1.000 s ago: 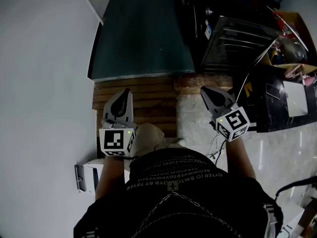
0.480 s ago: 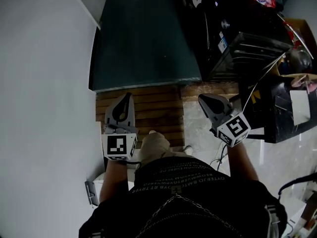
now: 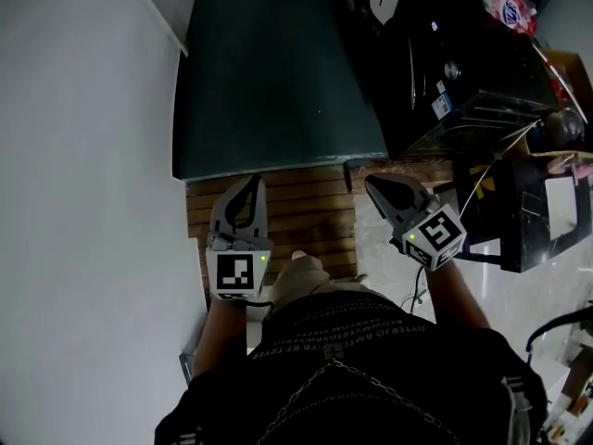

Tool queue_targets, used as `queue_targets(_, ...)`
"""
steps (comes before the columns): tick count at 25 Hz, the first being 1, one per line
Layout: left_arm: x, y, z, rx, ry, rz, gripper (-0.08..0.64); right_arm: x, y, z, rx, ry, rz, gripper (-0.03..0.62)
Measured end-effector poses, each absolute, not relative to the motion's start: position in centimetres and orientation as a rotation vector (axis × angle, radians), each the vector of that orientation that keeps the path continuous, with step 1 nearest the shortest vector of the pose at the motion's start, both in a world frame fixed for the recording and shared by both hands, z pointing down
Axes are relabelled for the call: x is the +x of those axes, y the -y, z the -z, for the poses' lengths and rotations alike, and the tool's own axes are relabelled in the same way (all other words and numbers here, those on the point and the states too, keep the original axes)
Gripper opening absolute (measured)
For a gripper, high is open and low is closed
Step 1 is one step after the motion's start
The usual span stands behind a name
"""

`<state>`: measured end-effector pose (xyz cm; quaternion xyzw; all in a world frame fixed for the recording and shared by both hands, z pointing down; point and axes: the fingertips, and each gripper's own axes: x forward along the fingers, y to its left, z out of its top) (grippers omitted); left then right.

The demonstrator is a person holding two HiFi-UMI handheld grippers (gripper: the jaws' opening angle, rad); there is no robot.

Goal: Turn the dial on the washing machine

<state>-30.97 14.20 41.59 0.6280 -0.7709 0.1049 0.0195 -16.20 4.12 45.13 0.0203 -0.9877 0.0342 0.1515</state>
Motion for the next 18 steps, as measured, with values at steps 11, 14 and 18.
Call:
queue_targets(11,-35.4,-14.9,-38.0,2.052,2.294,-0.313,0.006,-22.4,-9.1,-39.4,0.019,2.789,-0.032,-0.003)
queue_targets(14,-34.0,-13.3,-37.6,2.106,2.250,-0.295,0.006,-21.1,-8.2,-39.4,0.087,2.780,-0.067,-0.003)
queue_targets(18,-31.8,-9.9,-37.5,2.188,2.187,-0.291,0.006,-19.2,-5.4,-39.4,0.178,2.795,-0.090,-0.003)
